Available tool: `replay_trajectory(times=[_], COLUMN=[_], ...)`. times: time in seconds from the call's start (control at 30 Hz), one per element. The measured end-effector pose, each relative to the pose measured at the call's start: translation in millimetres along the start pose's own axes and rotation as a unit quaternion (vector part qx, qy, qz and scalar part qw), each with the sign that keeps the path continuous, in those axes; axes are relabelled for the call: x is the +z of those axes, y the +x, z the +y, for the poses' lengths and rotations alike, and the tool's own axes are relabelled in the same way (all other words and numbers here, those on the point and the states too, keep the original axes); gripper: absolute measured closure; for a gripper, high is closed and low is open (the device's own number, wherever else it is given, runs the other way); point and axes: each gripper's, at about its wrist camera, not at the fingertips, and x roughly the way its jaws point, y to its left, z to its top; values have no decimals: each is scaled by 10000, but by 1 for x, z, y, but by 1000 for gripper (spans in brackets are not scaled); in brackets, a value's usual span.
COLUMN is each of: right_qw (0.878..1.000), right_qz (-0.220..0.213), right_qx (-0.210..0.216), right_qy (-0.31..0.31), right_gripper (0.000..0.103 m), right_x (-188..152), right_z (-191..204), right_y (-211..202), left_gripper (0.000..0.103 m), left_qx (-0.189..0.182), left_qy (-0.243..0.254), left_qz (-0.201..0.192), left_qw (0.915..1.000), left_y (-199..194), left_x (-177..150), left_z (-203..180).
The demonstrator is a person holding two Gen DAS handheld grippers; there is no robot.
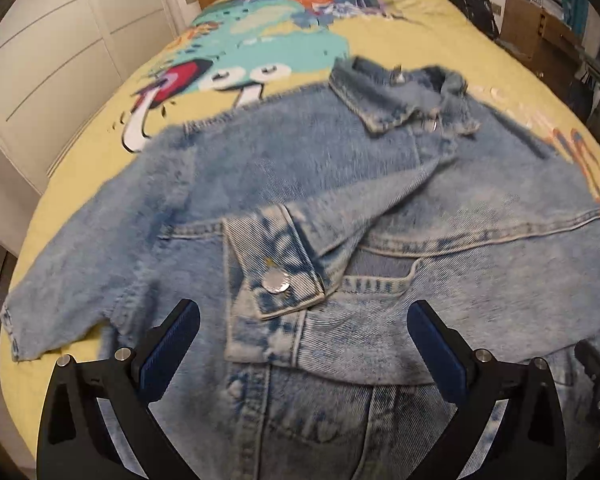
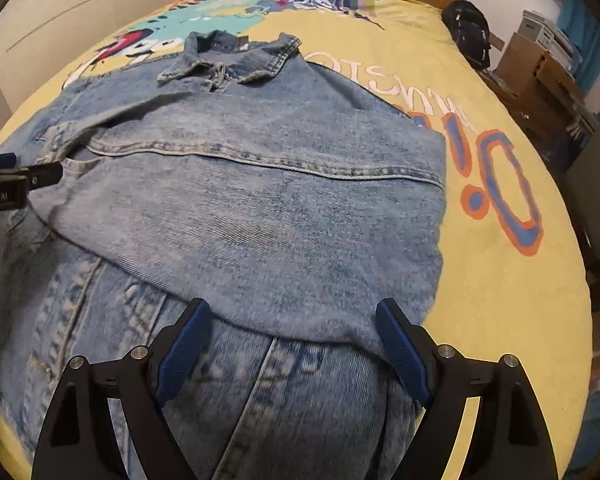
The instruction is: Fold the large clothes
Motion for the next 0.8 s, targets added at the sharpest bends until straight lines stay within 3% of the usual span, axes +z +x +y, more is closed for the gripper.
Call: replay_trajectory(times=[0.4, 0.8], right_qw=[9994, 9970], right_qz=[-305, -700], right_qx=[9, 23], right_qy=[191, 341], right_gripper=[17, 17], right_x=[-16, -35], right_z=[7, 23], right_y=[-62, -134], left_gripper=[1, 1], left_qx=[-128, -56], left_qy=[-73, -579], left_qz=[-163, -525], left_qw=[9998, 9969], left_y=[-62, -140], left_x=[-8, -34], left_z=[25, 91])
